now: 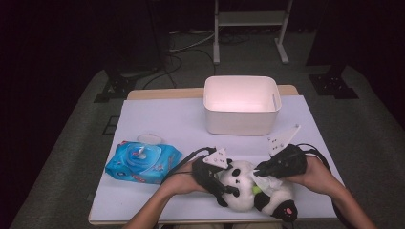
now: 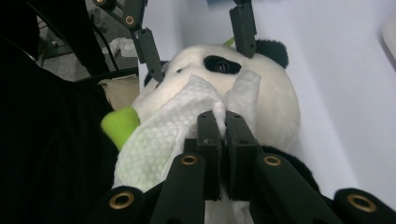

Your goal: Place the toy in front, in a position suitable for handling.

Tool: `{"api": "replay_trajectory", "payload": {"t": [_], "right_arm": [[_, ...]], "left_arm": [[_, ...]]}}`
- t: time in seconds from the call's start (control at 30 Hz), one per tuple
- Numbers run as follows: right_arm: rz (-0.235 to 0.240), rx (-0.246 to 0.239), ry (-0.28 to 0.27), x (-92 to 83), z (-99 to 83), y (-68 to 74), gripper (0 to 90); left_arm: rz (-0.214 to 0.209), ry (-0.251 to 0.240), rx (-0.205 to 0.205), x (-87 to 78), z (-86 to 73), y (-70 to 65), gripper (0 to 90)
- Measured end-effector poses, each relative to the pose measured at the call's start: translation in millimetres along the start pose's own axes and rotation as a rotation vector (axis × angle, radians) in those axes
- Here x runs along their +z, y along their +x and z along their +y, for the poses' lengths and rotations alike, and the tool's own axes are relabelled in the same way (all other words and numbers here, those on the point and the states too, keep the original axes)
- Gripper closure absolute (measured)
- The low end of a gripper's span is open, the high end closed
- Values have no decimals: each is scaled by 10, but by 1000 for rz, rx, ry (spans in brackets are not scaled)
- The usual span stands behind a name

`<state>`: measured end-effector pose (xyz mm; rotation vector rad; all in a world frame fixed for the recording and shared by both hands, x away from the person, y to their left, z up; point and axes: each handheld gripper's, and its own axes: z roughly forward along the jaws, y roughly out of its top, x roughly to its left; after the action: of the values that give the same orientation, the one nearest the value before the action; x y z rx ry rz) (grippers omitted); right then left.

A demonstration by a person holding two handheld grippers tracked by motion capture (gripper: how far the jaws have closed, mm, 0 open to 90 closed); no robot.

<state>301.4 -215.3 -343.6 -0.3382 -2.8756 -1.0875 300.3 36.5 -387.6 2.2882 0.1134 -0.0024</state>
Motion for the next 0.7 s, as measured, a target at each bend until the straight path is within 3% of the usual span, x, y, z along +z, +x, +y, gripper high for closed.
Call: {"api": "replay_trajectory", "payload": {"t": [0.23, 0.7], "right_arm": [[-5, 10, 41, 8, -57, 0, 854], [-20, 55, 1, -201, -299, 39, 854]], "left_arm": [[2, -13, 6, -44, -33, -1, 230], [-8, -15, -27, -34, -12, 77, 147]]}}
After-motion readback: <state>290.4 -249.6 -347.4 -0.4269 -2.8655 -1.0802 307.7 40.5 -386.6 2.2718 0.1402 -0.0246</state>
